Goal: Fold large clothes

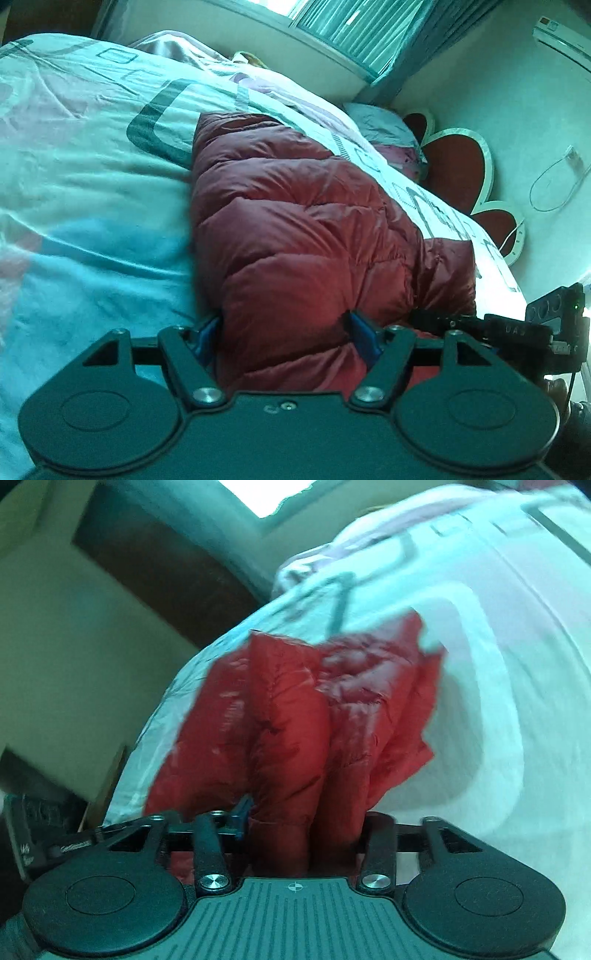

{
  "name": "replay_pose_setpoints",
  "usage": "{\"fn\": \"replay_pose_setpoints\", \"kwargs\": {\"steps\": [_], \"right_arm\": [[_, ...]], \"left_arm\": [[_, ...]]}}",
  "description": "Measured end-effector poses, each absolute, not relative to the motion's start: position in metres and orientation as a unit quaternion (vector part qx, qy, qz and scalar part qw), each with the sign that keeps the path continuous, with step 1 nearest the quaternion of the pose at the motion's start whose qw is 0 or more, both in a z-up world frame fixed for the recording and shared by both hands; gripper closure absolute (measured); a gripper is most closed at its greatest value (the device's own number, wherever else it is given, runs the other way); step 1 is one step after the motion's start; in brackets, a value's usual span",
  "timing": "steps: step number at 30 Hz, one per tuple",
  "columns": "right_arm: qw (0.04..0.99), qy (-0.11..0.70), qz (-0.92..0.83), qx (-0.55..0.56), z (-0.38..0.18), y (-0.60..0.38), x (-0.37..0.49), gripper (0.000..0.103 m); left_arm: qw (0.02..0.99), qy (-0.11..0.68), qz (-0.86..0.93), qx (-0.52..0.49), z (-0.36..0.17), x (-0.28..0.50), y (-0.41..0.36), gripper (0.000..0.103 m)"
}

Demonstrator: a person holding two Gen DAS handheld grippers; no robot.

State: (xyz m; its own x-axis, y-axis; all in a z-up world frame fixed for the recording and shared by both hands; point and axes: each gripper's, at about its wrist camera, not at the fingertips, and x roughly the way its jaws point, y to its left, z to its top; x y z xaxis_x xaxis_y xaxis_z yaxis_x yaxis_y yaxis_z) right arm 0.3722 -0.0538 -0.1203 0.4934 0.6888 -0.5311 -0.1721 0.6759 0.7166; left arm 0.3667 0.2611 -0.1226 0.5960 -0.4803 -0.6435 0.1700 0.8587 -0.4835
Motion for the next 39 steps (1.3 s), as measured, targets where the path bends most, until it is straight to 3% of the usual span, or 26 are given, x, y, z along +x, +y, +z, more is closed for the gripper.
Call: {"fn": "replay_pose_setpoints", "kwargs": {"steps": [4,9,10,11,12,17,21,28,31,34,36,38,39], "right_arm": [[0.833,0.428,0.244,0.253,-0.099,-0.055,0.368,0.043],[0.888,0.354,0.219,0.198,-0.045,-0.077,0.339,0.044],[0.894,0.341,0.218,0.193,-0.038,-0.079,0.339,0.051],[0.898,0.333,0.221,0.183,-0.031,-0.076,0.339,0.069],[0.902,0.33,0.223,0.165,-0.026,-0.071,0.342,0.079],[0.902,0.359,0.216,0.105,-0.041,-0.034,0.375,0.081],[0.884,0.418,0.182,0.105,-0.09,-0.033,0.401,0.085],[0.877,0.426,0.184,0.124,-0.111,-0.038,0.401,0.085],[0.882,0.418,0.178,0.122,-0.092,-0.044,0.394,0.085],[0.894,0.38,0.197,0.132,-0.051,-0.054,0.367,0.084],[0.894,0.367,0.218,0.136,-0.033,-0.055,0.346,0.084],[0.893,0.364,0.236,0.123,-0.022,-0.049,0.327,0.084],[0.889,0.368,0.246,0.117,-0.021,-0.044,0.317,0.084]], "left_arm": [[0.878,0.402,-0.183,-0.183,-0.112,0.357,0.269,0.026],[0.901,0.357,-0.176,-0.172,-0.077,0.347,0.29,0.039],[0.906,0.346,-0.176,-0.167,-0.071,0.351,0.287,0.04],[0.911,0.336,-0.182,-0.156,-0.063,0.356,0.281,0.042],[0.914,0.329,-0.193,-0.139,-0.057,0.362,0.272,0.044],[0.914,0.345,-0.207,-0.049,-0.065,0.398,0.223,0.057],[0.903,0.383,-0.195,-0.012,-0.099,0.417,0.215,0.056],[0.902,0.386,-0.192,0.001,-0.104,0.413,0.218,0.056],[0.904,0.386,-0.182,0.016,-0.095,0.409,0.214,0.057],[0.916,0.354,-0.183,0.029,-0.067,0.383,0.209,0.041],[0.922,0.335,-0.195,0.023,-0.053,0.36,0.209,0.042],[0.919,0.34,-0.2,0.01,-0.049,0.344,0.208,0.066],[0.918,0.34,-0.203,0.006,-0.049,0.335,0.207,0.067]]}}
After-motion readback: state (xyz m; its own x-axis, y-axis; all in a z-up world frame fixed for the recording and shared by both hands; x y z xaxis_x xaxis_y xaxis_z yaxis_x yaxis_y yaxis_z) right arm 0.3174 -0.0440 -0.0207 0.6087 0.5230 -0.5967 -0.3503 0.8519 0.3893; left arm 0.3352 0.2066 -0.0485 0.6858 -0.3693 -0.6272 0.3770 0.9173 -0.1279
